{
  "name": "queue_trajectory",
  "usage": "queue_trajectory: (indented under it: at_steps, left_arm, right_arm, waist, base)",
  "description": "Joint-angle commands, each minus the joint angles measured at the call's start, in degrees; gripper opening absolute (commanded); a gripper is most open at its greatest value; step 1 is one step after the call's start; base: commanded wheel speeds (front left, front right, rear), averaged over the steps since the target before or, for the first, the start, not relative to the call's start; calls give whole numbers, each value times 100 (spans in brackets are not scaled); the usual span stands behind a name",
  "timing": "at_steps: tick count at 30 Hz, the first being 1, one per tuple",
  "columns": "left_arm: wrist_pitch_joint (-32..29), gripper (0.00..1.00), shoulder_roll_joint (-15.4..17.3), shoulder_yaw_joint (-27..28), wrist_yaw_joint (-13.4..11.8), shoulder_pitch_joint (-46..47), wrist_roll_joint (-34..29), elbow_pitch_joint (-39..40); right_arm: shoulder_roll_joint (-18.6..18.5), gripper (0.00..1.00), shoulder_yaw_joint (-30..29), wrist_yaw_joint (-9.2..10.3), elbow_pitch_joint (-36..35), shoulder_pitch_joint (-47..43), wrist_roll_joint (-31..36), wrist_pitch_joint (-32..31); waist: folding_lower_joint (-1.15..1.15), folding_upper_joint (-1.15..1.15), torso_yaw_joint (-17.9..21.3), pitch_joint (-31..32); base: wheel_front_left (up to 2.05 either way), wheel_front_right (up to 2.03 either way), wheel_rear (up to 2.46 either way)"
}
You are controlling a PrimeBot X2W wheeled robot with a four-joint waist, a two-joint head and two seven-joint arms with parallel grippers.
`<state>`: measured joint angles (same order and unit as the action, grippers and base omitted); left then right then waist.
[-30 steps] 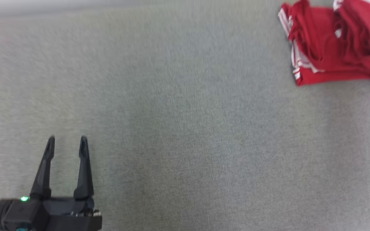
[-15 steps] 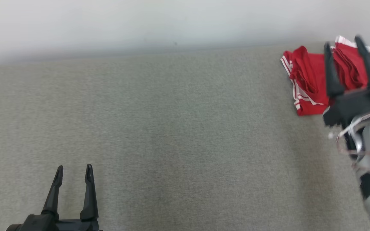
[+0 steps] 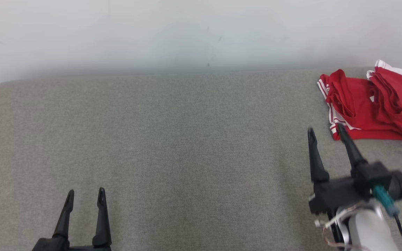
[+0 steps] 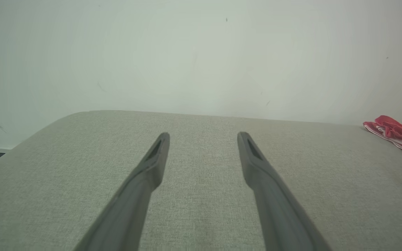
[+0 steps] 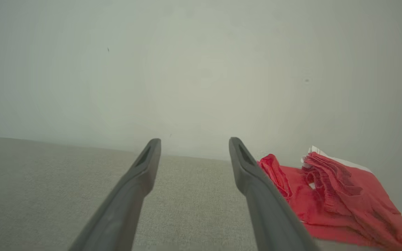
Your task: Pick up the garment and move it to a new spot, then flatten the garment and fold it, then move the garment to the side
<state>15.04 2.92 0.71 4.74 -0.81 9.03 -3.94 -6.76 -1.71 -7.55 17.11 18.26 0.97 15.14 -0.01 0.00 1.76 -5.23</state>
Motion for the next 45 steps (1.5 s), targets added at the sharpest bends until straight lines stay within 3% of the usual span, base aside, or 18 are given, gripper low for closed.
queue_trajectory:
  at_steps: [1, 7, 17, 45]
  left_arm:
    - [9, 100, -6, -8, -24, -56, 1, -39]
    - [9, 100, -6, -19, -114, -164, -24, -147]
    - [9, 100, -7, 16, -161, -294, -5, -268]
    - [9, 100, -6, -135, -224, -385, -136, -323]
  right_arm:
    - [90, 100, -72, 18, -109, -244, 22, 0]
    - [331, 100, -302, 18, -474, -1010, 34, 0]
    - [395, 100, -317, 18, -701, -1714, -138, 0]
    - [395, 100, -61, 18, -386, -1643, -326, 1]
  waist:
    - [1, 0, -31, 55]
    - [1, 0, -67, 151]
    - [1, 0, 10, 199]
    - [1, 0, -98, 219]
  base:
    - [0, 0, 0]
    - [0, 0, 0]
    - [0, 0, 0]
    - [0, 0, 0]
